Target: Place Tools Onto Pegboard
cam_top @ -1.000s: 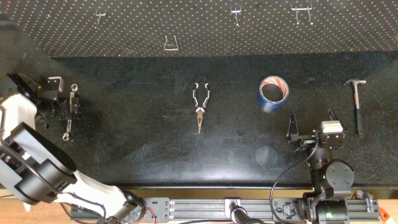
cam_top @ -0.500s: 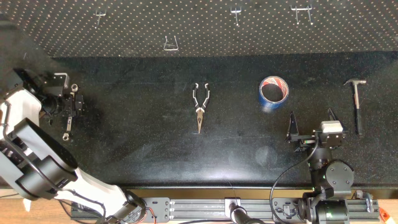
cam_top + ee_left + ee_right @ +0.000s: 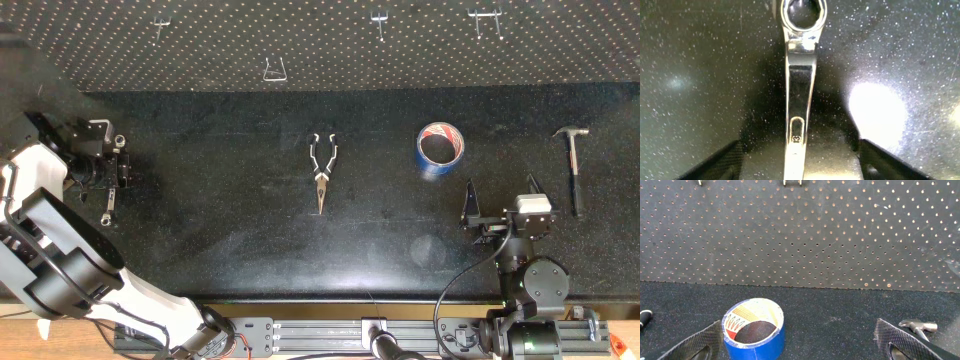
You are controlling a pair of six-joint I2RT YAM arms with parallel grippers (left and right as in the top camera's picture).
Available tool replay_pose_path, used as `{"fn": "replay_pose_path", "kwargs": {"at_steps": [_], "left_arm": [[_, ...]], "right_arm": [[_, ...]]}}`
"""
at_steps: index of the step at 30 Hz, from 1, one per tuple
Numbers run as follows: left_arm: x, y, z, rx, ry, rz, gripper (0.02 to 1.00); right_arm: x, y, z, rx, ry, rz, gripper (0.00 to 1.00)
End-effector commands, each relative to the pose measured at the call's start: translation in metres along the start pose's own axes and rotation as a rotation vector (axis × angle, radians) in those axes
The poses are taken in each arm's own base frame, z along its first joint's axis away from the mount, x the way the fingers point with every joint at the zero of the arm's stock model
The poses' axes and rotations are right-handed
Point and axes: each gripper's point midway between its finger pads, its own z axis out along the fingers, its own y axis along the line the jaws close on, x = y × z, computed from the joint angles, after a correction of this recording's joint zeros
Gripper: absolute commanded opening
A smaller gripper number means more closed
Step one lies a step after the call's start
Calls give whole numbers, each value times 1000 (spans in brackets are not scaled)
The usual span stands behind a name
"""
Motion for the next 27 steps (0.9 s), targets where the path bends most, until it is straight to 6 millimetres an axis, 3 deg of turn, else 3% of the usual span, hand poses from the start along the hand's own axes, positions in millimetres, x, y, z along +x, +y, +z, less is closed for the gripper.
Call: {"fn": "replay_pose_path", "kwargs": {"at_steps": [1,5,9,15,19,23,25,27], "left_arm": [[-1,1,6,19,8,-86,446],[5,-3,11,36,35,-90,325],[5,-3,11,37,35,-90,29],[-2,-3,4,21,11,-50,29],[-26,-8,-37,-77,-132,65,29],[-34,-14,-82,-233,-352,112,29],[-35,-26,-109,-314,-488,148,27],[-36,-54,-128,-340,-581,212,27]], "right_arm": [[1,0,0,3,0,-11,985],[1,0,0,3,0,-11,985],[1,0,0,3,0,-11,985],[1,0,0,3,0,-11,985],[1,0,0,3,0,-11,985],[1,0,0,3,0,-11,985],[1,0,0,3,0,-11,985],[1,0,0,3,0,-11,985]]}}
